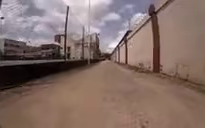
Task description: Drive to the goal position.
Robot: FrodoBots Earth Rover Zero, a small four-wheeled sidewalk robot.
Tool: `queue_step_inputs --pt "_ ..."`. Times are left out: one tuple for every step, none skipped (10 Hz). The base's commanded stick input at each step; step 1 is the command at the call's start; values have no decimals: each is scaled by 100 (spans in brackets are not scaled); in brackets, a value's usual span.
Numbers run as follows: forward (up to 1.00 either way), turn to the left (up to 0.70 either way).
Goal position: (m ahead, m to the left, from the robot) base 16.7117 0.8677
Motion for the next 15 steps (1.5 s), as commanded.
queue_step_inputs --pt "85 0" --pt "85 -13" --pt "85 -34" --pt "85 -34" --pt "85 -25" --pt "85 -13" --pt "85 -2" --pt "85 0" --pt "85 0" --pt "85 0" --pt "85 0" --pt "85 0" --pt "85 0" --pt "85 0" --pt "85 0"
